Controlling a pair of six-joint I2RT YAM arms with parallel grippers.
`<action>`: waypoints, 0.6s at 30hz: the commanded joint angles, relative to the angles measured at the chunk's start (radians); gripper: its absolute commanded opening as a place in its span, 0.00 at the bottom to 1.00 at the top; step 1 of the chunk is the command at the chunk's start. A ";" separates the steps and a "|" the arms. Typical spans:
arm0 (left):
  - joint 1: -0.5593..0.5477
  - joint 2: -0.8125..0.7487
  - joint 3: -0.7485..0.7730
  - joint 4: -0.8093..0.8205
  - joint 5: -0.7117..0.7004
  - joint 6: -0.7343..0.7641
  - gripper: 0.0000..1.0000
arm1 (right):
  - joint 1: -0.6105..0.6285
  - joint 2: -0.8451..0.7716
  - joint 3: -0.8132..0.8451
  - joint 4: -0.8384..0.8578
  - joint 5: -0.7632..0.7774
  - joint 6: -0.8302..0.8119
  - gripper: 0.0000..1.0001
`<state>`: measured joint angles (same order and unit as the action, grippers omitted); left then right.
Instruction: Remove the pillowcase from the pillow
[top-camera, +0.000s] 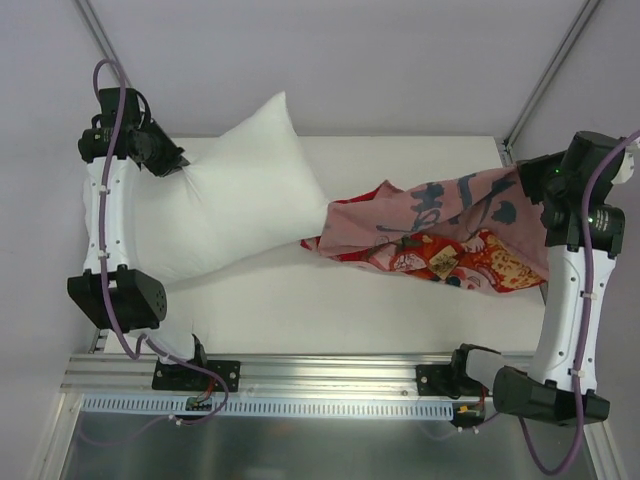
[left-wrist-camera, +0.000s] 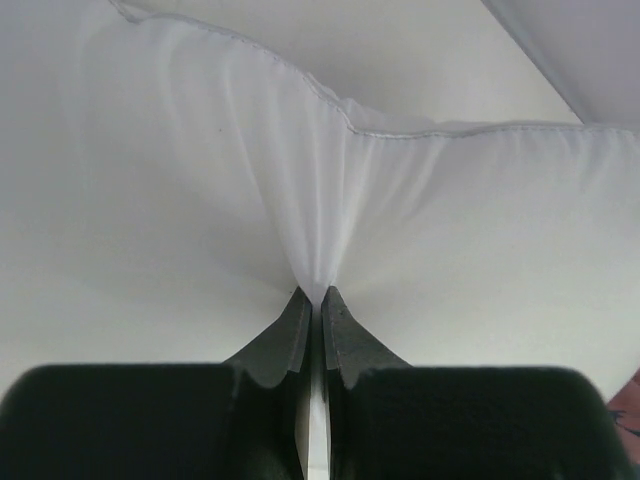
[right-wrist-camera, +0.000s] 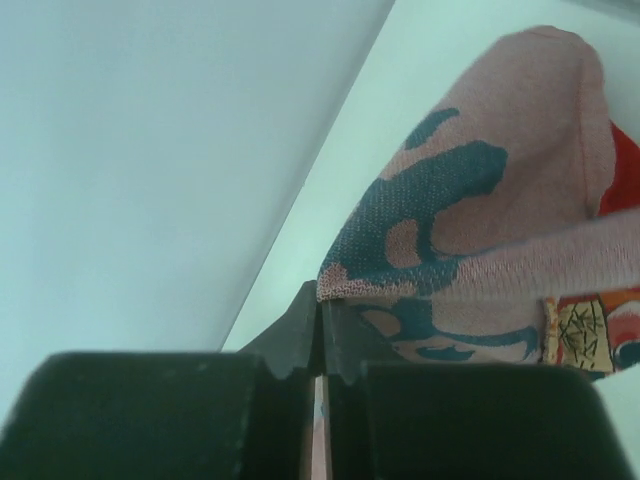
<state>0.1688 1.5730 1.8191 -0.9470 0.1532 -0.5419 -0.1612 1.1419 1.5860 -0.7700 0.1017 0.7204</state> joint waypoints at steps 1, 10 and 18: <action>0.026 0.047 0.126 0.043 0.091 -0.067 0.00 | -0.069 0.002 0.042 -0.031 0.009 -0.053 0.01; 0.087 0.166 0.189 0.045 0.094 -0.156 0.00 | -0.089 -0.014 -0.093 0.012 -0.018 -0.090 0.01; 0.046 0.234 0.117 0.045 0.198 -0.155 0.19 | 0.188 0.152 -0.218 0.123 -0.125 -0.200 0.01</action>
<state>0.2199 1.8130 1.9465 -0.9482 0.2985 -0.6895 -0.0891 1.2026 1.3365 -0.7280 0.0357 0.6098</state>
